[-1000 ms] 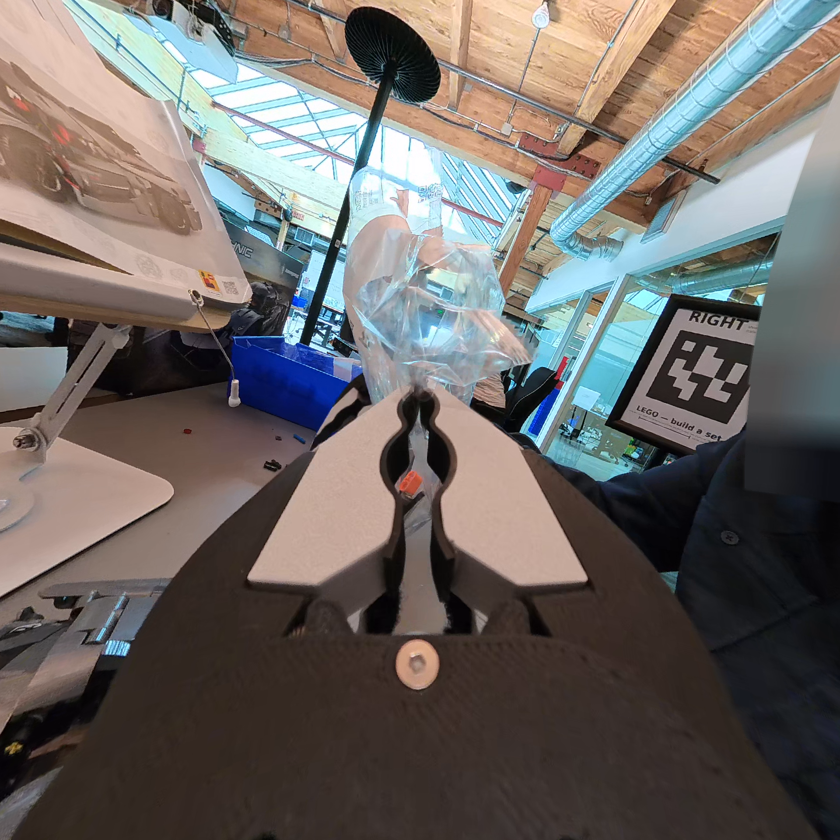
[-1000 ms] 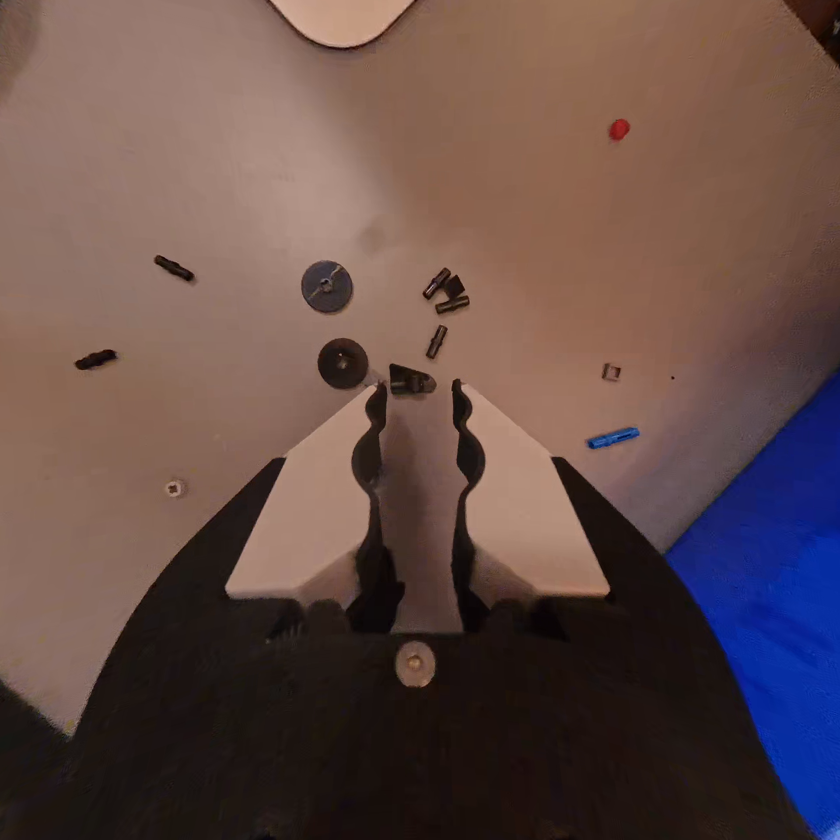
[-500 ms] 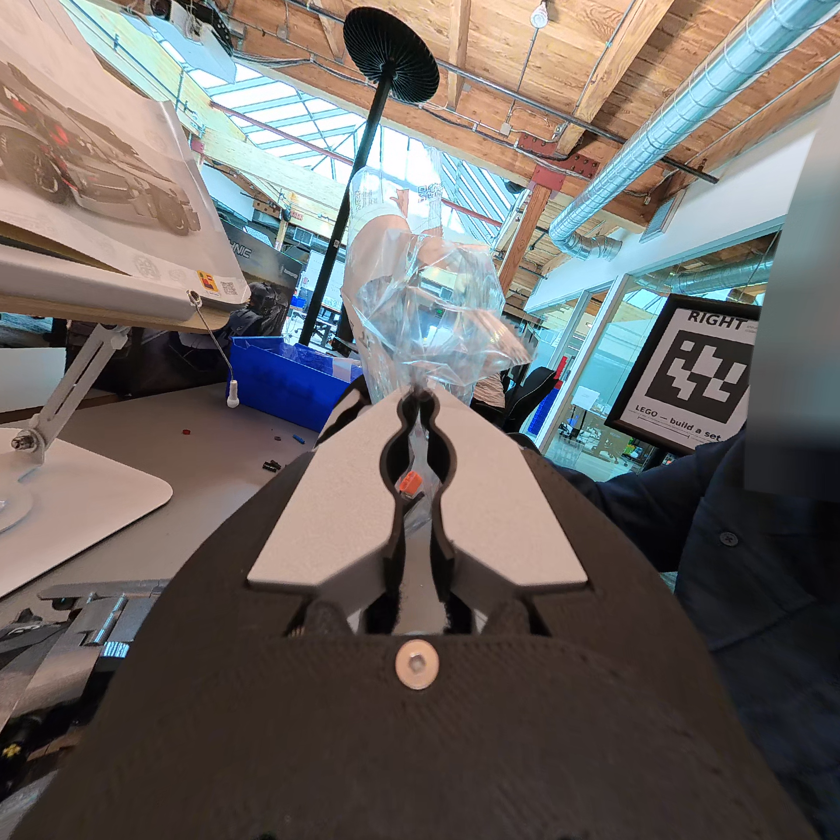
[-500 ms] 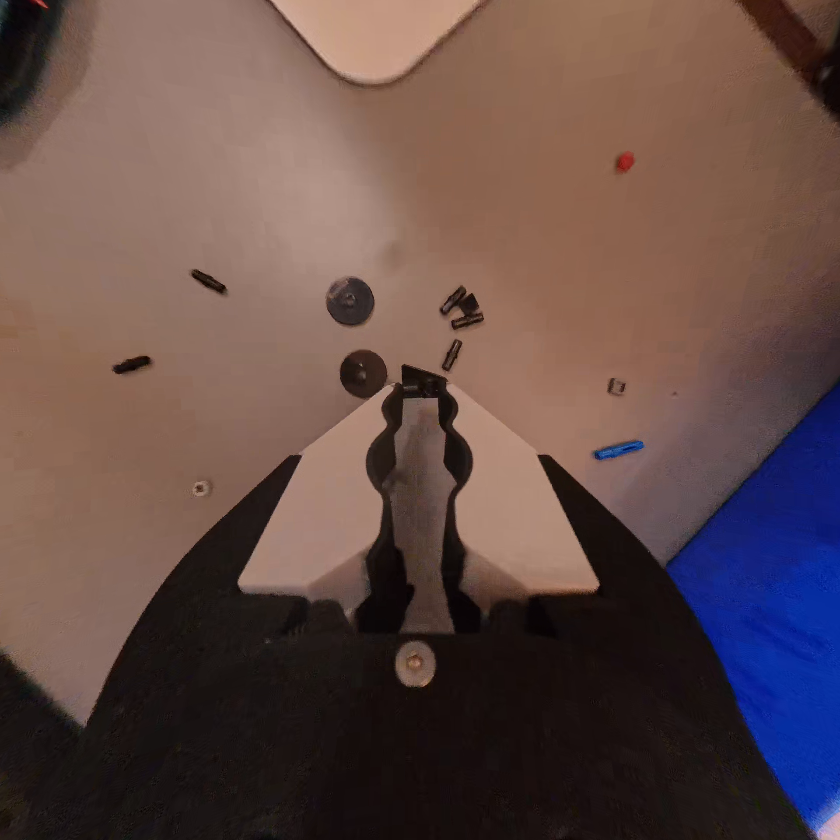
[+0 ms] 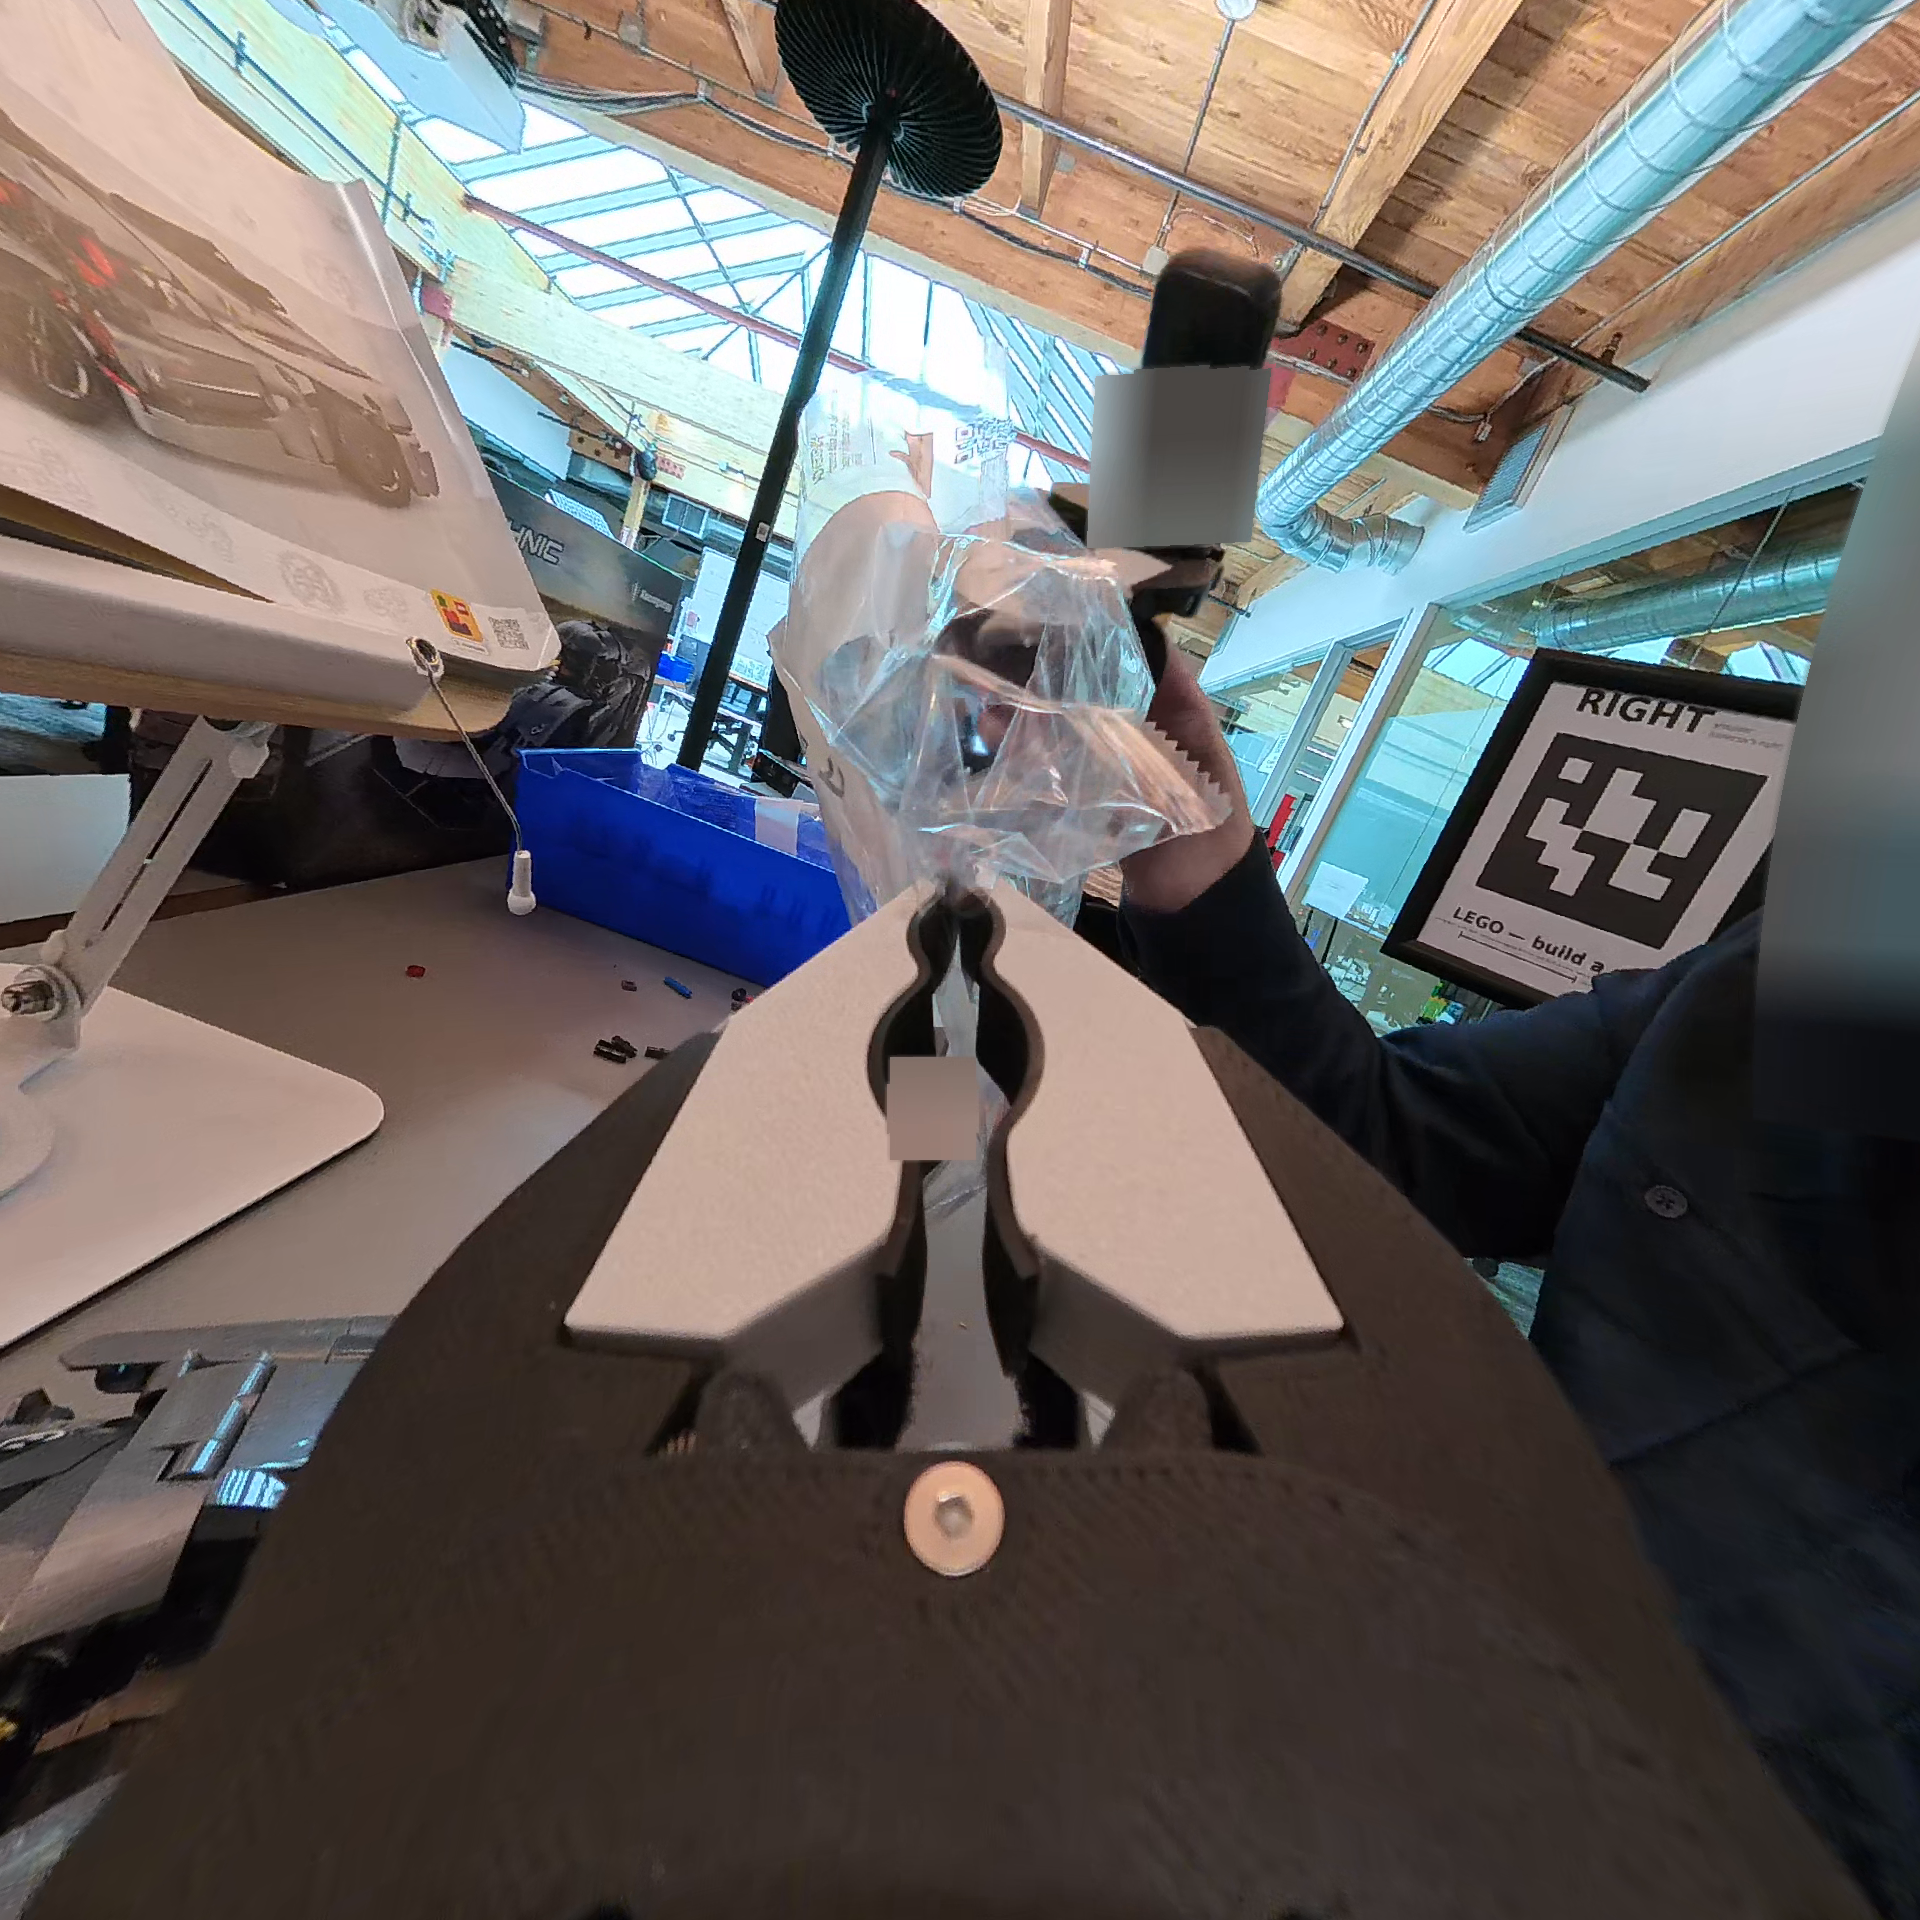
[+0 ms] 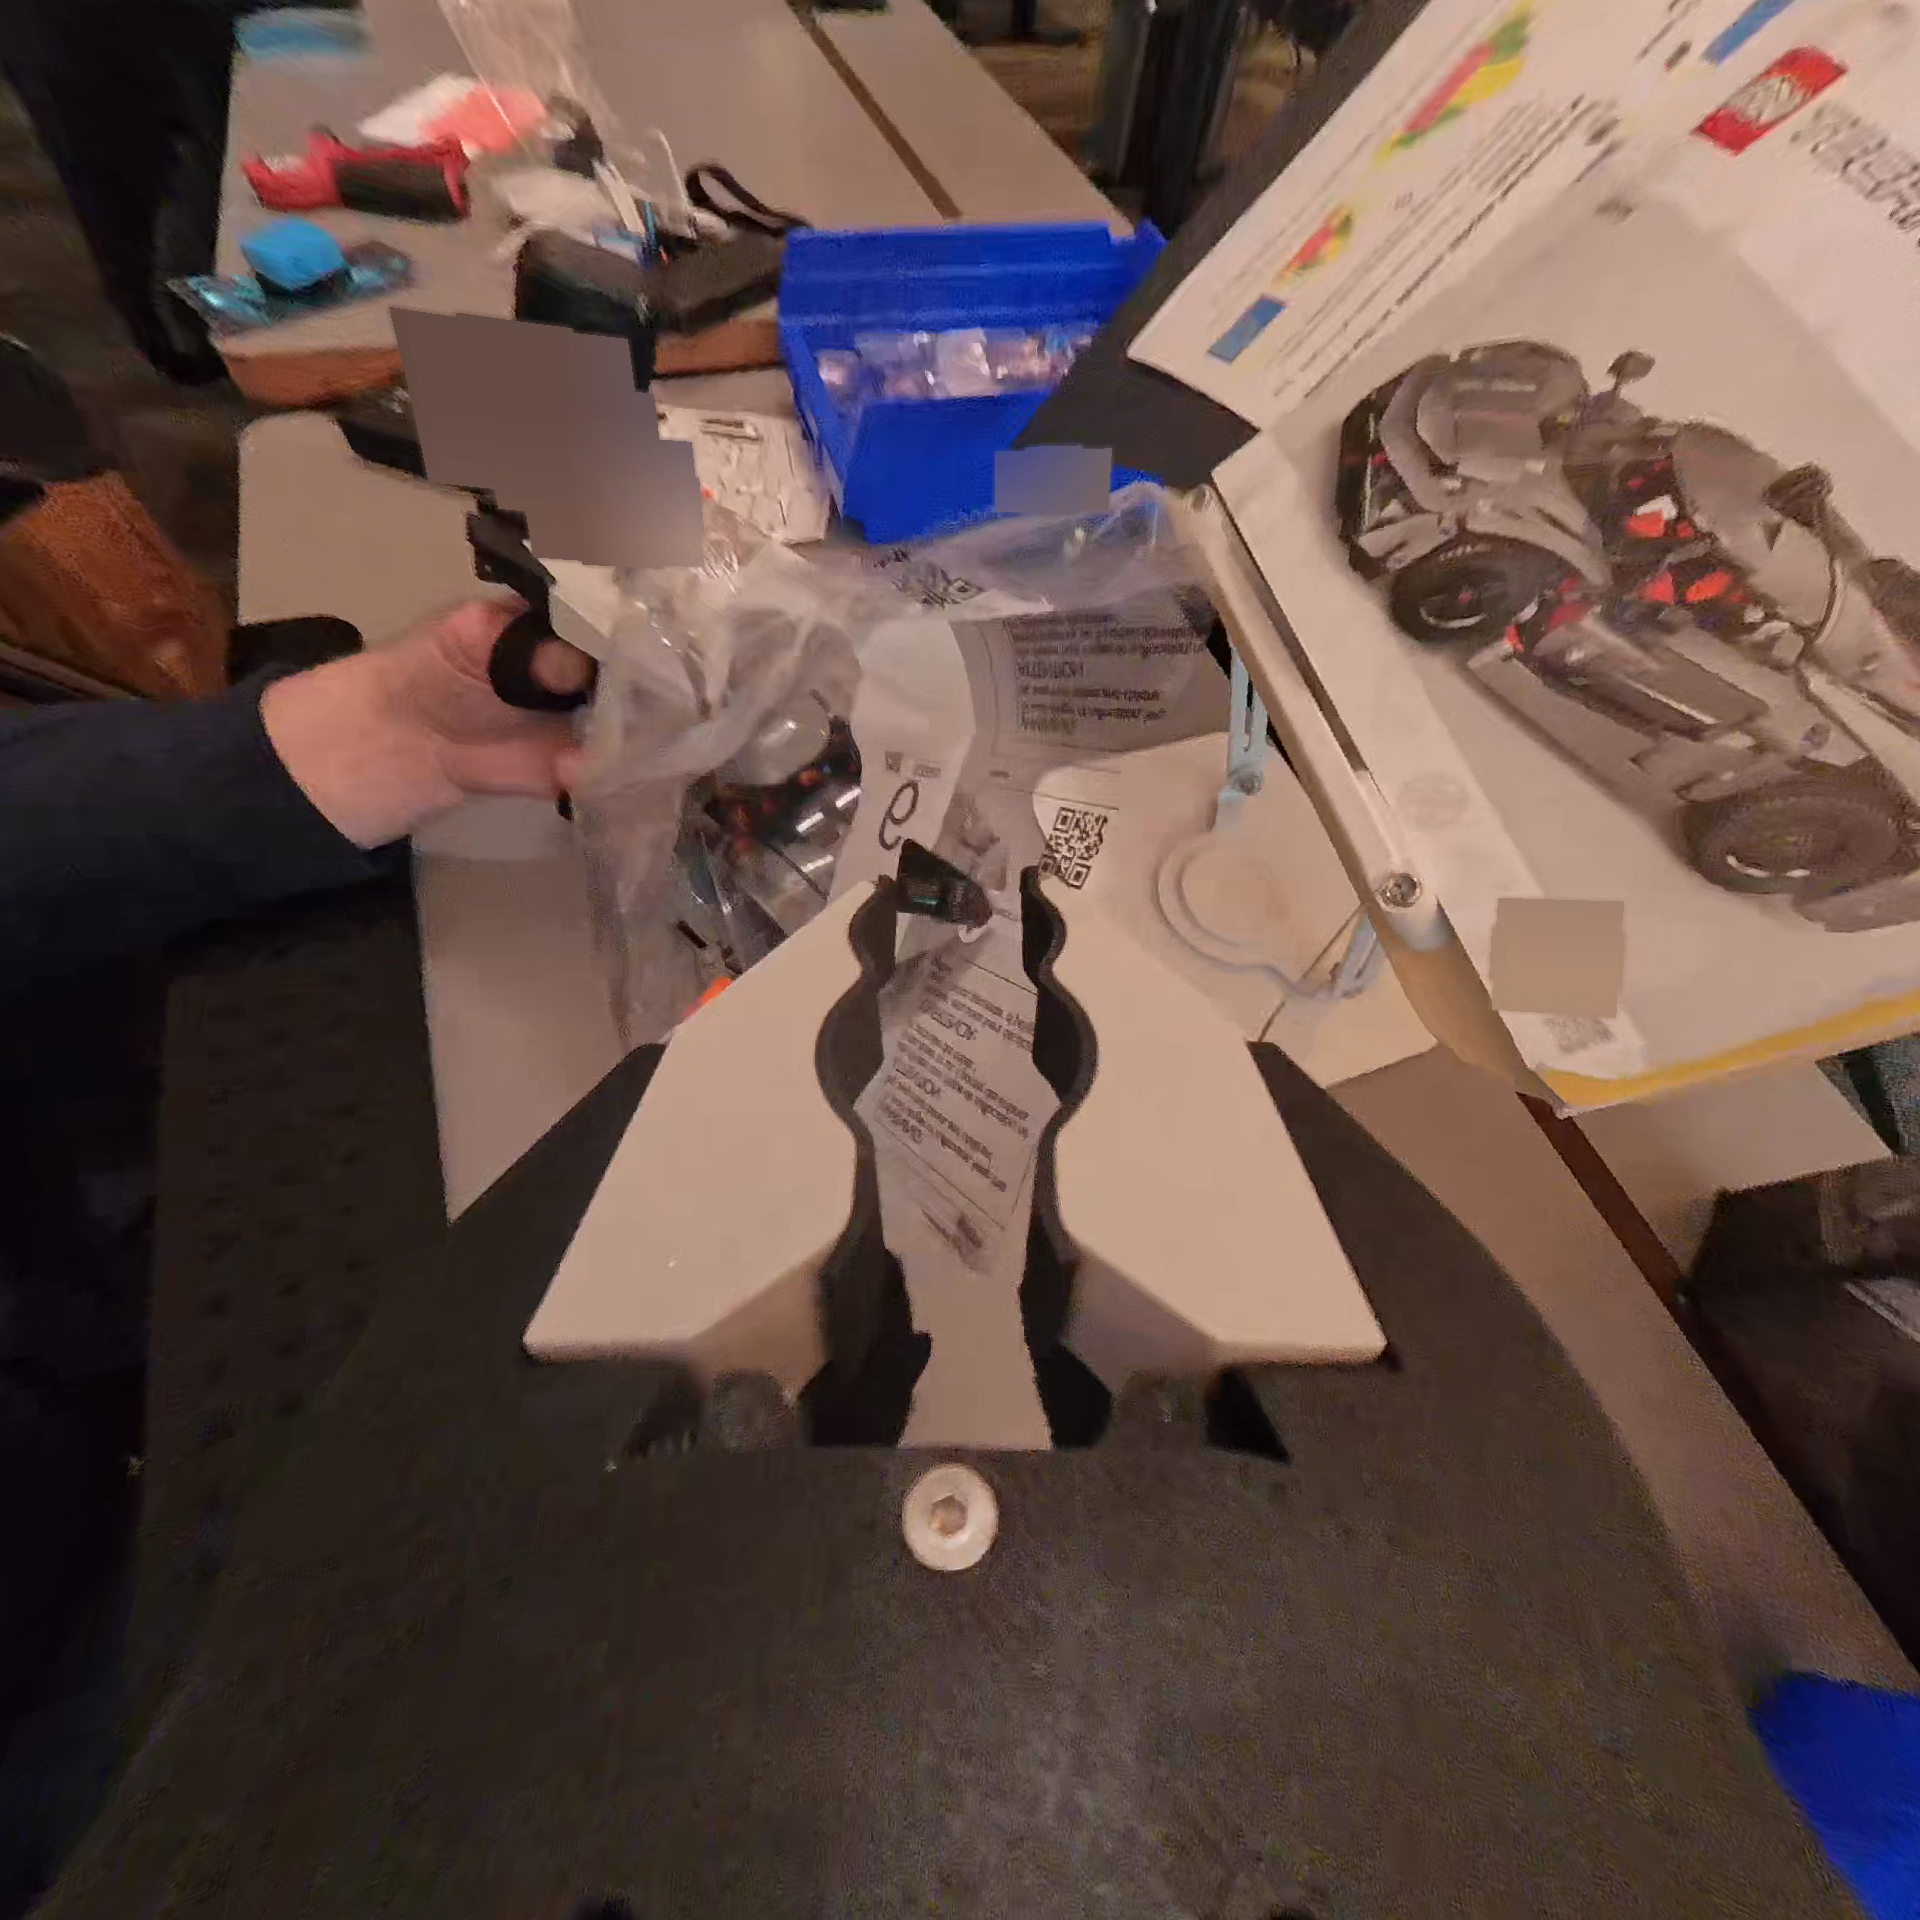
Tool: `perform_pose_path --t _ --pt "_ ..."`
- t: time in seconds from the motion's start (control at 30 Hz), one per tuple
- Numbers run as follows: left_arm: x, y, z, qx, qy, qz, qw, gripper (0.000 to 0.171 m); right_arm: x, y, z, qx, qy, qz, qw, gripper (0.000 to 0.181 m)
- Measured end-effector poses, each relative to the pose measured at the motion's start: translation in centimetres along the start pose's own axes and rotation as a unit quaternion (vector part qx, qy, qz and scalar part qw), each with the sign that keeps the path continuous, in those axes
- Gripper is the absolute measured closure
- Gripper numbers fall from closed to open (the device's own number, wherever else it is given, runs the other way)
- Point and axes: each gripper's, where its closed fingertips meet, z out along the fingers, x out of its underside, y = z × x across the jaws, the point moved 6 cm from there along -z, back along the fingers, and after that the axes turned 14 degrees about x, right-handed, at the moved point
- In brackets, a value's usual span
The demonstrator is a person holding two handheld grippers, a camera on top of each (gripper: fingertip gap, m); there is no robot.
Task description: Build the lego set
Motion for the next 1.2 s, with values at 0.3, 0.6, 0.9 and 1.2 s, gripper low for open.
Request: perform_pose_path --t 0.3,0.6,0.9,1.2 --pt "-0.3 -0.1 -0.1 0.001 -0.005 0.003 1.000 0.171 5.8 -7.9 -0.5 0.116 0.013 0.108 0.987 0.162" --pt "-0.2 0.0 -0.2 -0.004 -0.002 0.003 1.000 0.171 21.3 -9.2 7.6 0.114 0.287 0.111 0.945 0.155" --pt "-0.3 0.0 -0.2 -0.004 -0.002 0.004 1.000 0.171 23.0 -8.8 8.9 0.101 0.304 0.114 0.940 0.176" --pt "-0.3 -0.1 -0.2 -0.002 -0.005 0.005 1.000 0.171 23.1 -8.8 8.3 0.093 0.294 0.131 0.942 0.178"
